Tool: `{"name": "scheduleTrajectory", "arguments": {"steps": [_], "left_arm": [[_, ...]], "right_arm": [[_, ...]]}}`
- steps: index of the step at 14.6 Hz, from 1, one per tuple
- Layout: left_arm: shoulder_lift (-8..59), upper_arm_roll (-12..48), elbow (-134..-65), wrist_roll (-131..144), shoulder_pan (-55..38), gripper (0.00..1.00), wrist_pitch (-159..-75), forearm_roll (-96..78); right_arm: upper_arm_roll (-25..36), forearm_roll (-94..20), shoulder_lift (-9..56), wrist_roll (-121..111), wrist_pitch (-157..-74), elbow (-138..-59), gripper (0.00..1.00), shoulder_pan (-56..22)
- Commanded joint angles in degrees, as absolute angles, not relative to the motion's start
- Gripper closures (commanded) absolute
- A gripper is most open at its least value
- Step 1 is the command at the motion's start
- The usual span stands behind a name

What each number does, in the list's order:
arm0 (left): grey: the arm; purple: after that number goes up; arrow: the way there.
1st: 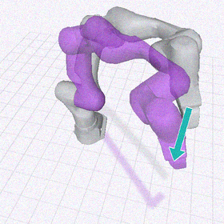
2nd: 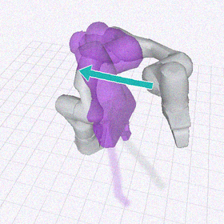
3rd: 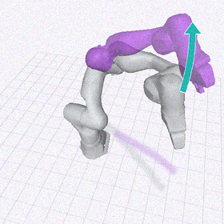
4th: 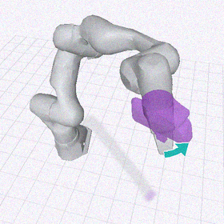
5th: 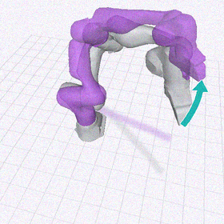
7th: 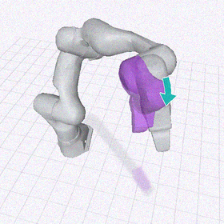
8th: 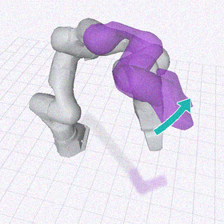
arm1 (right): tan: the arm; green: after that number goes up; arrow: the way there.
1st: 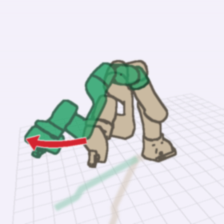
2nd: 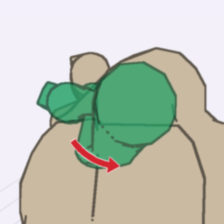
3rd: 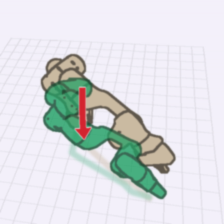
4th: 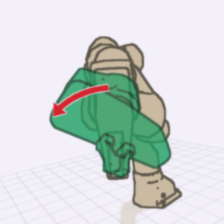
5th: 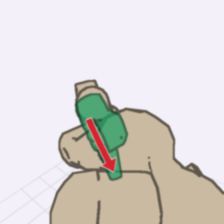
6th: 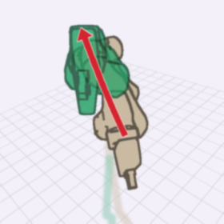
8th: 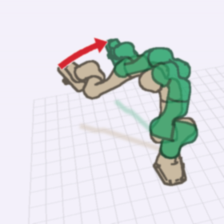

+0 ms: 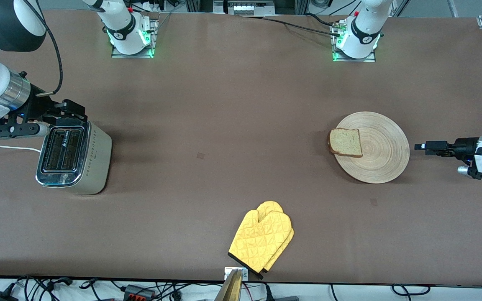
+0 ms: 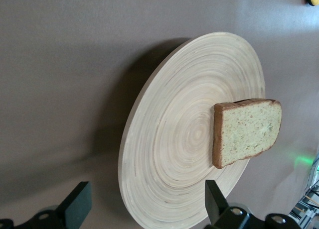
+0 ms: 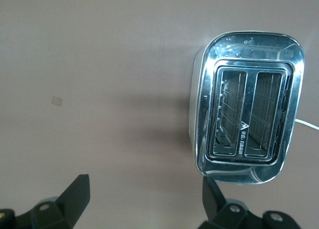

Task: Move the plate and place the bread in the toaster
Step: 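Move the left gripper to the plate rim while the right gripper nears the toaster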

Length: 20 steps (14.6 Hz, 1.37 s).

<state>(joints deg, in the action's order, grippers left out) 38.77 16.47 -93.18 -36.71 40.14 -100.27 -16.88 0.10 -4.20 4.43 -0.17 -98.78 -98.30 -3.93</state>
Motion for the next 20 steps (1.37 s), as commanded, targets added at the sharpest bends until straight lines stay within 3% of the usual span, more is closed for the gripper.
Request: {"name": "scheduleTrajectory", "arguments": {"steps": [1,7,10,12,17,18,20], "left_arm": [[39.81,17.05,-94.30,-38.67,41.57,0.00,-101.41,-19.59],[39.73,17.05,-101.68,-41.40,42.89,0.00,-105.82,-24.78],[39.81,17.14,-102.30,-41.48,42.89,0.08,-105.82,-24.79],[39.81,17.05,-102.83,-41.48,42.89,0.25,-105.82,-24.79],[39.73,17.40,-102.48,-45.70,43.68,0.87,-105.12,-24.79],[39.64,17.58,-102.39,-45.70,43.59,0.95,-104.94,-24.79],[39.73,17.67,-102.04,-45.70,43.59,0.99,-103.19,-25.83]], "right_arm": [[0.09,-4.04,5.01,0.18,-98.70,-97.56,0.00,-4.74],[0.09,-3.52,4.92,0.44,-98.96,-97.29,0.00,-7.21],[0.09,-2.29,4.92,0.44,-100.45,-97.29,0.00,-8.25],[0.09,-0.10,4.92,0.61,-101.07,-97.29,0.00,-9.49],[0.09,0.09,5.88,5.62,-100.20,-97.47,0.00,-10.37],[0.09,0.09,5.89,5.80,-100.02,-97.47,0.00,-10.37],[0.09,0.17,5.89,5.63,-100.02,-97.38,0.00,-10.63]]}}
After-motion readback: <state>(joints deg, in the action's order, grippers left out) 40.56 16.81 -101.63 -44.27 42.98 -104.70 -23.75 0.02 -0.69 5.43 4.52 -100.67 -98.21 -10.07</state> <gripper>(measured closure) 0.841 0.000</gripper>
